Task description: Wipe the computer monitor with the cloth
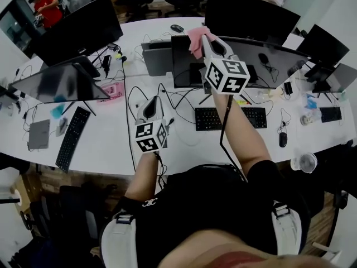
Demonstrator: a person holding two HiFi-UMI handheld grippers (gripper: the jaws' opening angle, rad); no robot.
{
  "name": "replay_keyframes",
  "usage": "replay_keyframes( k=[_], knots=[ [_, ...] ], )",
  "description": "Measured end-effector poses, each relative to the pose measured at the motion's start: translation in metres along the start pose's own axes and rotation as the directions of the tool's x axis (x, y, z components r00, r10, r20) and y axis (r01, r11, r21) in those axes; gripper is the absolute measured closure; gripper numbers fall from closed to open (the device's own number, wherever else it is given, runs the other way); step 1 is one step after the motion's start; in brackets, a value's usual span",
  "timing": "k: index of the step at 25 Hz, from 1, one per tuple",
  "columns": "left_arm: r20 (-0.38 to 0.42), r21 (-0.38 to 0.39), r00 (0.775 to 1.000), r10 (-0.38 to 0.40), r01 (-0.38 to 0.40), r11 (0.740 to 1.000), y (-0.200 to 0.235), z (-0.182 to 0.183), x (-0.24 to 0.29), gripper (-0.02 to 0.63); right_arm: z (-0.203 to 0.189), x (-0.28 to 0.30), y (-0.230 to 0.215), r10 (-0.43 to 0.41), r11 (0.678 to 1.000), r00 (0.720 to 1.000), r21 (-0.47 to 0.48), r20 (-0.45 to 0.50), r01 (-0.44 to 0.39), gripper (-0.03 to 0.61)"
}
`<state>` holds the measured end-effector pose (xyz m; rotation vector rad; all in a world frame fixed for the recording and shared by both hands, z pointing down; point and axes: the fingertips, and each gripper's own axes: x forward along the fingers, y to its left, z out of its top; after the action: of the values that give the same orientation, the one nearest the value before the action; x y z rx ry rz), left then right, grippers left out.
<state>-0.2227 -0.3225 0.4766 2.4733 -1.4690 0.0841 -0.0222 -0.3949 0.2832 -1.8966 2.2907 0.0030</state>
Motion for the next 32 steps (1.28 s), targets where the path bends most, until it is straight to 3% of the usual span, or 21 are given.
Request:
replay_keyframes(
  k=[17, 32],
  knots=[
    [-0.020, 0.051, 0.997, -0.073, 0.074, 0.996, -0.090, 0.000, 0.039, 0.563, 0.016, -0.061, -0.139, -0.156, 0.985, 0.988, -0.070, -0.014, 0.155, 0.566],
    [-0.044, 0.096, 0.984, -0.173, 0.177, 0.980, -0.201, -0.006, 0.089, 0.563, 0.043, -0.140, -0.310, -0.370, 0.916, 0.929, -0.168, -0.003, 0.365, 0.566]
  ],
)
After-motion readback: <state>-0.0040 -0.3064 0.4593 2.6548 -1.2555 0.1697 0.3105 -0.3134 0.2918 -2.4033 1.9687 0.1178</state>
